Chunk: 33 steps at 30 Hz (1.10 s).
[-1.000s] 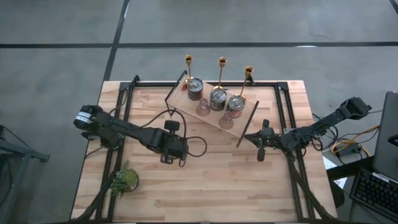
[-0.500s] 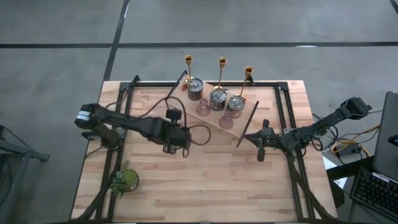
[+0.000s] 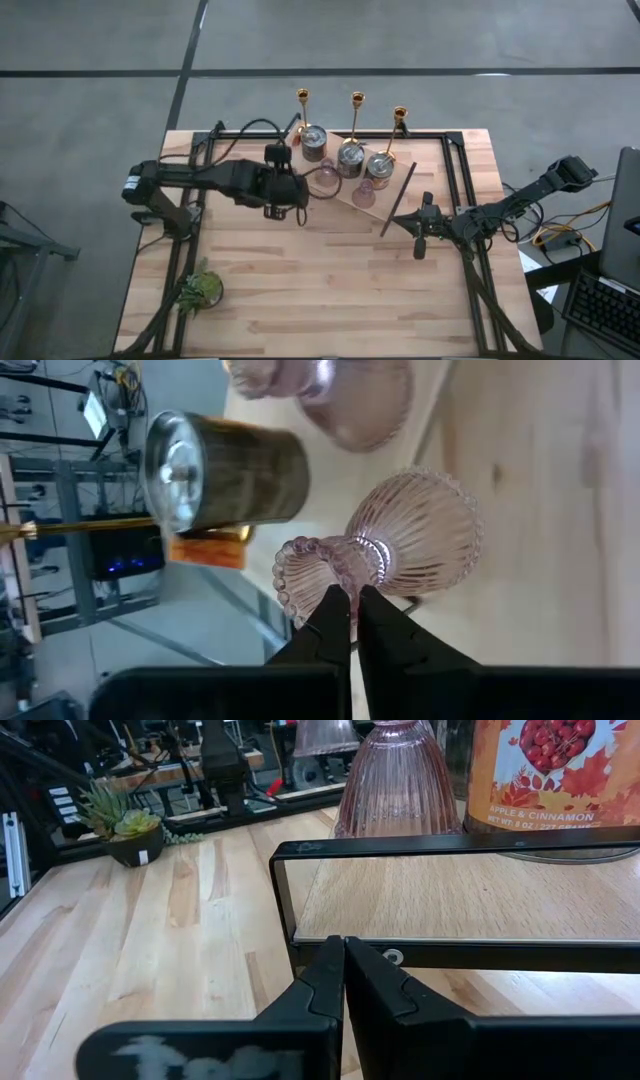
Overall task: Pick & Place candle stick holders
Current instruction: Put the pink glass candle holder on the shelf aligned with the other pink glass candle holders
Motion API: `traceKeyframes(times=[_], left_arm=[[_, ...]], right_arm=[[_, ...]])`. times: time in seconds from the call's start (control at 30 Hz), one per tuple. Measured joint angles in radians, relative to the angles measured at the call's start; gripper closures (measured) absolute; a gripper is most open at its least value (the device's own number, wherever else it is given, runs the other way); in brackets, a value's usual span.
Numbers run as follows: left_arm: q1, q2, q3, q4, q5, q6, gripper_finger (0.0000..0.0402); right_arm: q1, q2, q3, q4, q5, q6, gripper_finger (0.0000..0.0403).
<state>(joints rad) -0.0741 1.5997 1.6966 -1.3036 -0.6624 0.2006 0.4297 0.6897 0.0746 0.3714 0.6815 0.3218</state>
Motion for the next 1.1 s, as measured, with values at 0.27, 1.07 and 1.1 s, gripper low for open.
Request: traceKeyframes(times=[0.27,1.07,1.1], left_arm=[[0.102,0.0,0.017,0.011,-0.014,0.089,0.0395],[0.211,0.07,0.0,0.128,0.002,0.188,0.0358],[0.211,0.07,0.0,0.127,0.002,0.183,0.0348]], right_arm=[[0.0,0.0,0.0,0.0,0.0,0.0,0.0394],[0.0,0.0,0.0,0.0,0.0,0.0,0.0394],[0.0,0.0,0.0,0.0,0.0,0.0,0.0394]])
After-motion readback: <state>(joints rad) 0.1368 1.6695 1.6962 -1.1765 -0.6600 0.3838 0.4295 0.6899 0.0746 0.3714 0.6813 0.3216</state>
